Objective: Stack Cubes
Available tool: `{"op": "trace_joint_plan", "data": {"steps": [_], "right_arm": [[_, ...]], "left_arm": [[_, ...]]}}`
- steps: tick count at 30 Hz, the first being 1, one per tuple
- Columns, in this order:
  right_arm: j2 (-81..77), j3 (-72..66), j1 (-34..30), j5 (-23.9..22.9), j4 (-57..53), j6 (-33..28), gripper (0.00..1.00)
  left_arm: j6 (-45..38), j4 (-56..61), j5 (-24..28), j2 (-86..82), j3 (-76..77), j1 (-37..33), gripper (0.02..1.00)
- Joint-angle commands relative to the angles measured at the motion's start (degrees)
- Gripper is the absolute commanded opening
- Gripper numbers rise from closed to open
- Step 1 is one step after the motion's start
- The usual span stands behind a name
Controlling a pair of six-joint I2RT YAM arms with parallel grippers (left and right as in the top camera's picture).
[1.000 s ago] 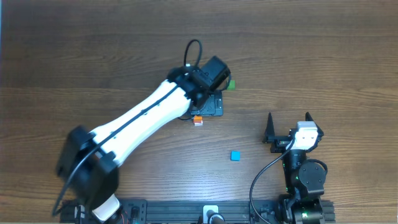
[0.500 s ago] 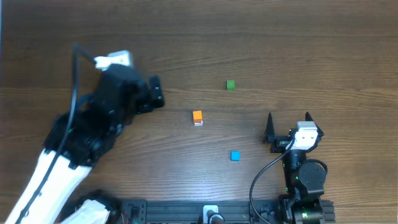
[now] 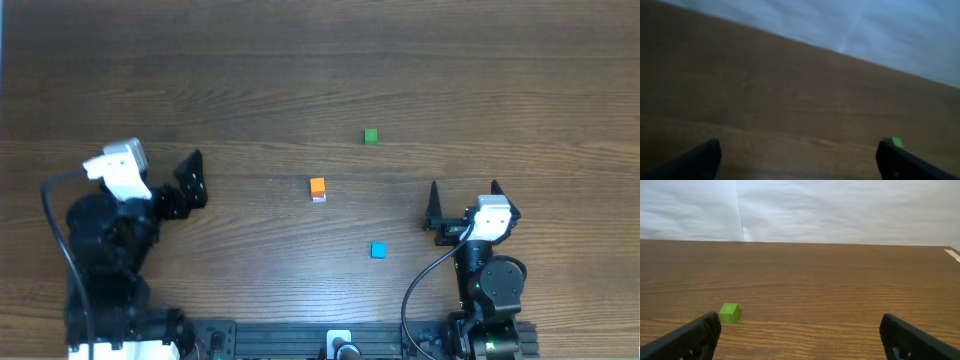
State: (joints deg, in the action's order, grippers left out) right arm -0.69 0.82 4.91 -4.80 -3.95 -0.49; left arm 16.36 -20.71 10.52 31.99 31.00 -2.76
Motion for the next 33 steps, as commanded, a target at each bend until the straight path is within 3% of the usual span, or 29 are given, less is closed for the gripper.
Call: {"op": "trace_joint_plan", "data": {"steps": [1,12,25,31,33], "right_arm": [[0.4,-0.5,-0.4,0.5,0.1,-0.4,0.991],[0.4,-0.5,-0.4,0.5,0.1,-0.4,0.991],[0.4,-0.5,-0.4,0.5,0.1,-0.4,0.993],[0.4,-0.5,-0.4,0.5,0.1,-0.4,0.991],[0.4,-0.5,-0.4,0.5,0.1,-0.4,0.991]], "left_arm": [[-2.5,8.2,4.3,-6.6,-11.3,-2.3,1.0],[-2.6,16.7,9.7,-14.1,-19.7,-2.3,0.998],[-2.2,17.5,9.6,-18.6,-27.2,-1.1,1.0],[-2.5,17.8,5.6,-18.6,-30.7,0.0,0.996],[-2.7,17.5,1.1,-18.6,-30.7,0.0,1.0]]}}
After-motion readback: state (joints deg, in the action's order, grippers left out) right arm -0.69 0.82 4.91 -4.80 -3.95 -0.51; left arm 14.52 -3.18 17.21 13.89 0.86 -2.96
